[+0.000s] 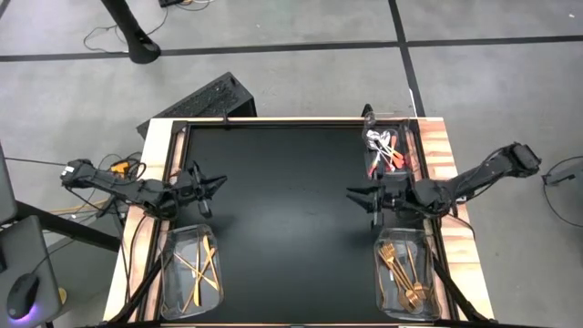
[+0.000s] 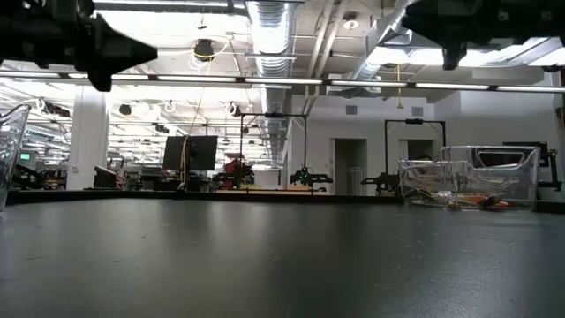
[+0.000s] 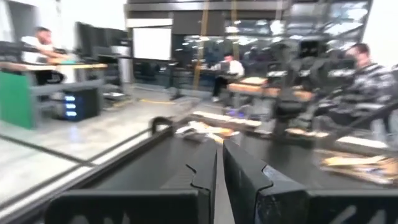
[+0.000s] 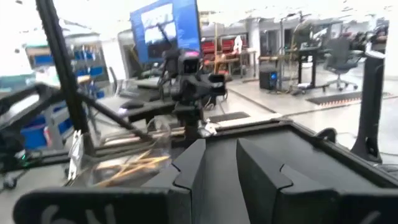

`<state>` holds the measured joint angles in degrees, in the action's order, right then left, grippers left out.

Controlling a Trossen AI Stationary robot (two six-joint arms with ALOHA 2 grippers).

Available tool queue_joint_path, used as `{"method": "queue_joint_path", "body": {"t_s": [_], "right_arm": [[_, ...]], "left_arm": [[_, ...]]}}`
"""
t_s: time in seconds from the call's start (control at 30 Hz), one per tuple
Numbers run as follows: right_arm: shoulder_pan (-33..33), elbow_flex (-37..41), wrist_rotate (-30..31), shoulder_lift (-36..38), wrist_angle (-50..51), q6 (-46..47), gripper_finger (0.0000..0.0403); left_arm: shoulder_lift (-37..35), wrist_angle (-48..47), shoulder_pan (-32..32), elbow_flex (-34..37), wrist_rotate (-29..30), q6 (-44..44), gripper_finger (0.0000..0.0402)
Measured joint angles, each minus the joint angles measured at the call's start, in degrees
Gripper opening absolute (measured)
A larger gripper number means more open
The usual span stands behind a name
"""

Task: Sort silverware by color (type)
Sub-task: Return to Home Position

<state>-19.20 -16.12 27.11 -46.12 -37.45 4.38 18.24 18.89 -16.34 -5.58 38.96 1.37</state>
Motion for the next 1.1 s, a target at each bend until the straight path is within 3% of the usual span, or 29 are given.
{"method": "queue_joint_path", "body": {"t_s": [0.13,0.4,0.5,0.63,0.87,1.1], "right_arm": [[1.65,2.44,-0.13,5.35,0.39,0.09,0.0111],[3.50,6.87,-0.48,16.00,5.65,-0.29,0.0111],[4.97,10.64,-0.88,18.62,4.09,1.43,0.0111],[7.49,15.63,-6.26,20.37,-0.48,5.27,0.0111],[12.41,15.07,-13.59,21.12,1.21,4.31,0.0111],[19.58,14.93,-21.43,29.42,9.59,6.81,0.0111]], "left_arm": [[-6.66,-4.93,0.11,0.04,3.43,-2.00,0.0016],[-18.32,-15.89,0.11,0.01,0.34,0.42,0.0016],[-18.09,-16.97,0.10,0.91,1.61,2.07,0.0016],[-18.16,-14.65,0.11,4.41,1.67,3.70,0.0016],[-18.15,-13.99,0.11,4.39,3.12,2.51,0.0015],[-18.15,-13.81,0.11,2.65,3.42,1.27,0.0015]]}}
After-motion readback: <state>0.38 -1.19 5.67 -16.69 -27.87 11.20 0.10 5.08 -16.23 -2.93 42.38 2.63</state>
